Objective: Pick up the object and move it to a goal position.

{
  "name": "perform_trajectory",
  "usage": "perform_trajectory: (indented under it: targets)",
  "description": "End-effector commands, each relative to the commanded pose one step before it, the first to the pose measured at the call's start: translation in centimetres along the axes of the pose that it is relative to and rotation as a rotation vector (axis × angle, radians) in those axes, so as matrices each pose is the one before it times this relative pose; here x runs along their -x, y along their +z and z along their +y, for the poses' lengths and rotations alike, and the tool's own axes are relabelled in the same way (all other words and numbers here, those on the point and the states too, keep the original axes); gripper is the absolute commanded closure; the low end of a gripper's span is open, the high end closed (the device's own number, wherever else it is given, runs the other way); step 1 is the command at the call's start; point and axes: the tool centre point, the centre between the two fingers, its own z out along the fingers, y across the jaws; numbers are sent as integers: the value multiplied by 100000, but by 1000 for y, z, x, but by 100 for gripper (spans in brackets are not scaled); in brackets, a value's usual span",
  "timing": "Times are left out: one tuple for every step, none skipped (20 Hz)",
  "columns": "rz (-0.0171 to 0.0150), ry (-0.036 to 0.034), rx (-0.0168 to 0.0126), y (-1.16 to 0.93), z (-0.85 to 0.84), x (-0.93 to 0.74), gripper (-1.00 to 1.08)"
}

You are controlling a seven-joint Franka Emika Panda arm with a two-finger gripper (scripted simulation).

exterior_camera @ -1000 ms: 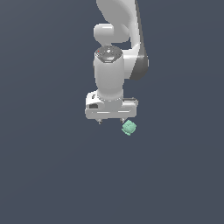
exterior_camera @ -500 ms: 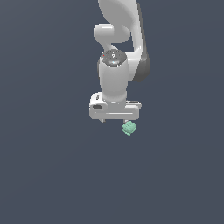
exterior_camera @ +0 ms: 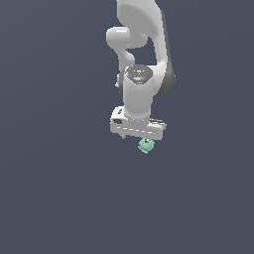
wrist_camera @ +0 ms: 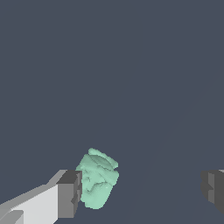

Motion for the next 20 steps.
perform_trajectory:
  targets:
    - [-412, 5406, 208, 709, -629, 567, -92]
    - [-157, 2135, 95, 279, -229, 239, -92]
    - [-153, 2135, 102, 278, -222, 246, -92]
    - [-149, 2136, 108, 276, -213, 252, -92]
    - [-144, 2136, 115, 275, -205, 258, -92]
    - [-139, 2136, 121, 274, -197, 263, -92]
    - [-133, 2136, 127, 273, -188, 269, -92]
    - [-128, 2137, 133, 272, -179, 273, -92]
    - [-122, 2137, 138, 270, -170, 278, -92]
    - [-116, 2138, 144, 269, -161, 282, -92]
    - [-110, 2138, 149, 268, -152, 287, -92]
    - [-103, 2138, 154, 266, -142, 290, -92]
    - [-96, 2115, 157, 262, -131, 291, -92]
    - [-85, 2015, 153, 248, -117, 280, -92]
    - [-75, 1907, 149, 234, -102, 267, -92]
    - [-65, 1797, 143, 220, -90, 254, -92]
    - [-57, 1689, 137, 205, -77, 240, -92]
    - [-49, 1581, 130, 191, -67, 225, -92]
    - [-42, 1471, 122, 177, -58, 211, -92]
    - [-36, 1364, 115, 164, -49, 196, -92]
